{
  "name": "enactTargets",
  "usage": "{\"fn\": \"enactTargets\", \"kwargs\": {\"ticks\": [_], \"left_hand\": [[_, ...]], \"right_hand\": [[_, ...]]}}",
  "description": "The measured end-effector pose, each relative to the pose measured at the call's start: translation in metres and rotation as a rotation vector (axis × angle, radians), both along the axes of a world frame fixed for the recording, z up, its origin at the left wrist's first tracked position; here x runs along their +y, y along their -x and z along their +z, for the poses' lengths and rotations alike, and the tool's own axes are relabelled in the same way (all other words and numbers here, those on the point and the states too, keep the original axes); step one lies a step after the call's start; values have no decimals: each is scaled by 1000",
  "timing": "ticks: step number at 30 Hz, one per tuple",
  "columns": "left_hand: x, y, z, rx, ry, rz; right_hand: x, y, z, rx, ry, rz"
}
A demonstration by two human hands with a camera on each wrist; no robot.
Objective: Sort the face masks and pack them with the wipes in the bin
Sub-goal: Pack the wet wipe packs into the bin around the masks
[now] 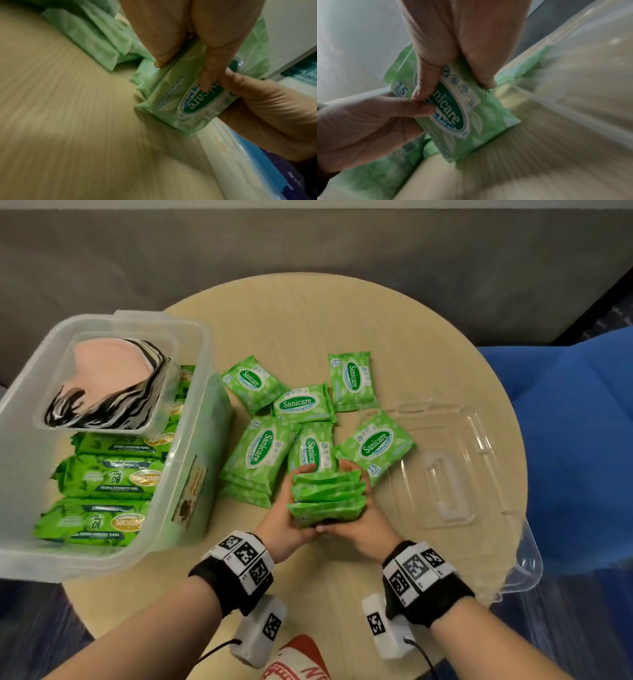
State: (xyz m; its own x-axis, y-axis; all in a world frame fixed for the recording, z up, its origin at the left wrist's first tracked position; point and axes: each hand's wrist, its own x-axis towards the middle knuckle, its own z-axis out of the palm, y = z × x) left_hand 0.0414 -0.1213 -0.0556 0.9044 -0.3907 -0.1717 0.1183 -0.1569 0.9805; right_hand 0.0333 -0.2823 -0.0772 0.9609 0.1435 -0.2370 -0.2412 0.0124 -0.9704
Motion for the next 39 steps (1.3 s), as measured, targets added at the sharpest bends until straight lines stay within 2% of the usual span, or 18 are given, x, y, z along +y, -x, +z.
{"fn": "enactTargets", "kwargs": {"ticks": [4,8,10,12,13,15,17,18,20,25,27,28,31,33,35,36,39], "left_hand": [[0,12,-12,28,-22,39],[6,4,-18,154,-84,105],[9,0,-17,194,-108,108],[9,-2,-14,256,-77,136],[10,-3,-13,289,-54,158],[10,-5,-9,333,-2,193],[10,-8,-6,353,34,215],[10,-10,-5,358,49,229],[10,-13,-3,359,88,268],[11,-19,4,374,142,331],[11,-22,7,385,164,353],[11,-23,8,391,179,367],[9,-25,9,390,199,409],[9,-26,8,383,212,412],[9,-27,7,386,211,410],[11,-26,6,387,202,400],[16,-21,5,424,170,364]], "right_hand": [[4,11,0,76,57,59],[-10,-9,38,113,83,171],[-23,-33,58,45,168,17],[-38,-62,64,-130,446,-127],[-43,-77,65,-202,666,-64],[-46,-99,58,-189,1104,277],[-47,-112,49,-77,1390,591],[-48,-115,47,-51,1462,687],[-48,-121,41,-70,1539,753],[-47,-125,43,-376,1703,638],[-51,-122,47,-436,1639,514],[-54,-118,51,-423,1519,393],[-60,-98,67,-249,912,-78],[-56,-79,80,-180,457,-240],[-45,-57,88,-108,108,-208],[-39,-47,86,-65,34,-153],[-17,-24,68,53,-8,25]]}}
